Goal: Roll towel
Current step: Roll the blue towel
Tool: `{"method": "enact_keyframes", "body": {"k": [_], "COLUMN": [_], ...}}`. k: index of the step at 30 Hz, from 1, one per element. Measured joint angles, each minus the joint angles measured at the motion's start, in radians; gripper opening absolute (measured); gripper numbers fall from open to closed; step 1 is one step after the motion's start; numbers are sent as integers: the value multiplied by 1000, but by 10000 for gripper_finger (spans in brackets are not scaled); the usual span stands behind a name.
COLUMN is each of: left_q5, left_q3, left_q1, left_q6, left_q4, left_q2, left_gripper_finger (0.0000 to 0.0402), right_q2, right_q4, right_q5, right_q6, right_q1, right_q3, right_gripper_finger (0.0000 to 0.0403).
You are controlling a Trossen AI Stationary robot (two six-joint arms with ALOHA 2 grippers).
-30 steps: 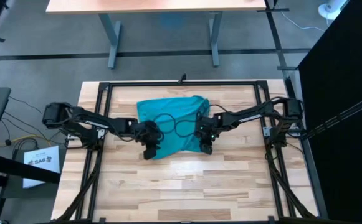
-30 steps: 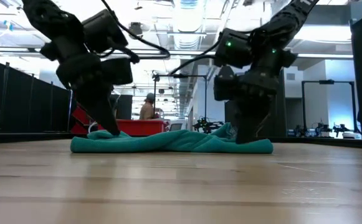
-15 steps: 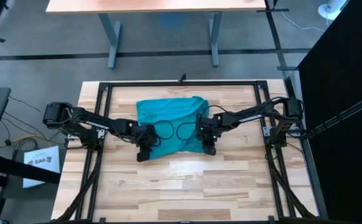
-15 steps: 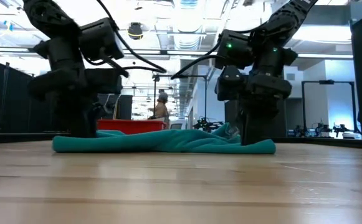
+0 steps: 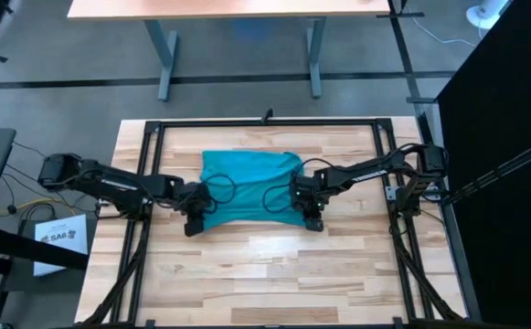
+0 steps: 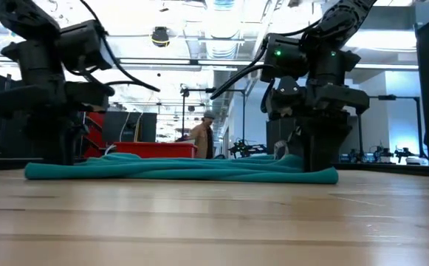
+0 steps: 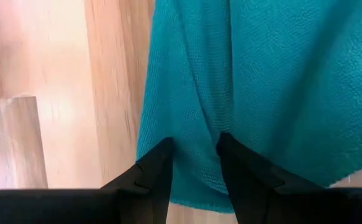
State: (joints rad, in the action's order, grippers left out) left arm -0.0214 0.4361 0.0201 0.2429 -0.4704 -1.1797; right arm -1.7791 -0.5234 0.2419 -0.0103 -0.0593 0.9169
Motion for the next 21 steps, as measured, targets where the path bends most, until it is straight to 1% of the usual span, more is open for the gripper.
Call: {"method": "enact_keyframes", "body": {"k": [2,4,6,8,10,12,14,16,18,21], "left_q5": [9,8,1,8,51,135,191,204,215,218], "left_q3": [8,55,122,177,224,264,287,310,321,340], "left_q1": [4,-2,-19,-33,-35,-18,24,78,139,223], "left_q6": [5,16,28,25,-8,-43,-110,-175,-226,-308], "left_q4": [-24,-27,-31,-46,-64,-67,-116,-118,-134,-119], "left_q2": [34,69,113,142,162,163,130,73,6,-114], "left_gripper_finger": [116,116,116,116,116,116,116,116,116,116], "right_q2": [9,32,75,146,228,278,298,309,283,212], "right_q4": [0,-17,-45,-18,60,112,177,187,174,123], "right_q5": [0,0,-7,-9,-18,-57,-95,-112,-113,-113], "right_q6": [0,-9,-33,-46,-55,-56,-22,16,58,119], "right_q1": [0,1,4,9,8,-7,-43,-100,-169,-258], "right_q3": [0,7,11,26,39,36,35,46,64,75], "right_gripper_finger": [121,121,121,122,122,122,122,122,122,122]}}
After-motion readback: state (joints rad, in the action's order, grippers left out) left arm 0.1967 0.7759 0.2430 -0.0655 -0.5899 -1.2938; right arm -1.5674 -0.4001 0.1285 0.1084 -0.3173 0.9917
